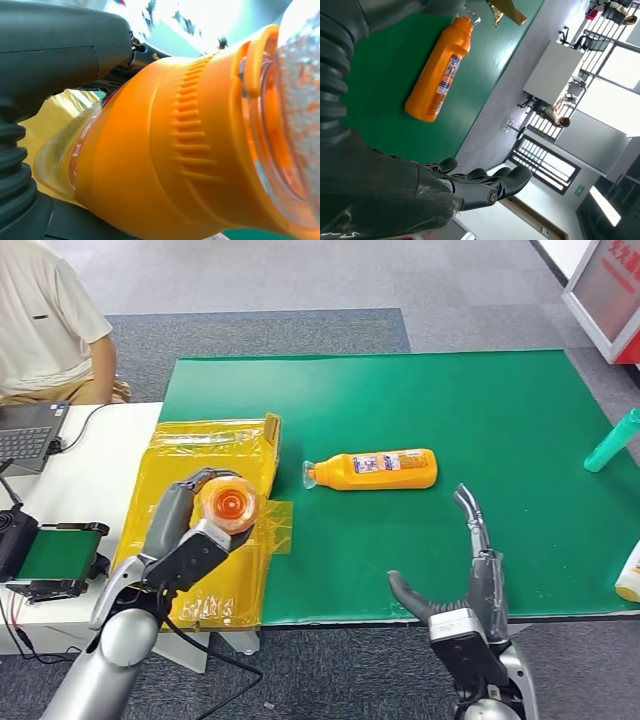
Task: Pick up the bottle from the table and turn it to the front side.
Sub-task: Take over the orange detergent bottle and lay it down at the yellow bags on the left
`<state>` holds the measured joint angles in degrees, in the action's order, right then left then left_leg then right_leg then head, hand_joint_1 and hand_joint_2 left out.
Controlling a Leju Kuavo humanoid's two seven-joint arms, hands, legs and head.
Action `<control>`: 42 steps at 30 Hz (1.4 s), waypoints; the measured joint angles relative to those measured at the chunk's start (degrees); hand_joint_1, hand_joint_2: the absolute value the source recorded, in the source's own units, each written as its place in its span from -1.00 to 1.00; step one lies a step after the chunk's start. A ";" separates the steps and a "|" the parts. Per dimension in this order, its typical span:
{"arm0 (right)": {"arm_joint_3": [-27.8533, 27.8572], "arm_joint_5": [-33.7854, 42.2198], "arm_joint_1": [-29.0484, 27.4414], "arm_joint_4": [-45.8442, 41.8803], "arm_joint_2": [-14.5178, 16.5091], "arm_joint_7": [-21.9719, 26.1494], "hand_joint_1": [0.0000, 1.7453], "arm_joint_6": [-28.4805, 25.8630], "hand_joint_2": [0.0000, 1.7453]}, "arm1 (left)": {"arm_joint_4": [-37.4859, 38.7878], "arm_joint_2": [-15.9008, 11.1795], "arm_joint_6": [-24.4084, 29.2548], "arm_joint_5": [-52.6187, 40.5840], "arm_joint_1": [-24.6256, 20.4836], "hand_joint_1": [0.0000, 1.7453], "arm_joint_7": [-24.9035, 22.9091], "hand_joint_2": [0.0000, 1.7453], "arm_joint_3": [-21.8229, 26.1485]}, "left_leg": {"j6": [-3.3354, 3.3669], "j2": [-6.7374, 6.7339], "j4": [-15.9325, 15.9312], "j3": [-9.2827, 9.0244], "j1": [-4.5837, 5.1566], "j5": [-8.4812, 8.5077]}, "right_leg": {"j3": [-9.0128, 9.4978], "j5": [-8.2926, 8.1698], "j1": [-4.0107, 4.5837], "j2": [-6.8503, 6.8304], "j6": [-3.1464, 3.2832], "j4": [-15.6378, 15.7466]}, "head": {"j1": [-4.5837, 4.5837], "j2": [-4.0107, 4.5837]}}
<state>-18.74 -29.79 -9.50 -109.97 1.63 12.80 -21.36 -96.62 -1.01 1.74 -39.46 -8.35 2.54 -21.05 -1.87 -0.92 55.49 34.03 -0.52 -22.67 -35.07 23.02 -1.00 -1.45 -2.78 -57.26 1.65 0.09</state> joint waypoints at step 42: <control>6.27 0.94 -5.51 -10.84 0.35 5.07 -1.00 4.63 1.00 | 21.71 3.79 6.40 -32.07 -9.91 1.00 -9.36 1.00 -0.99 | 0.00 0.00 0.00 0.01 0.00 0.01 | -0.01 -0.01 -0.01 0.01 0.00 0.00 | 0.00 0.00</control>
<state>-12.46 -28.85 -15.01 -120.80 1.98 17.87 -16.73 -74.91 2.79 8.14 -71.53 -18.26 -6.82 -22.04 -1.87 -0.92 55.49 34.04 -0.51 -22.67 -35.08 23.01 -1.01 -1.44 -2.78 -57.26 1.65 0.09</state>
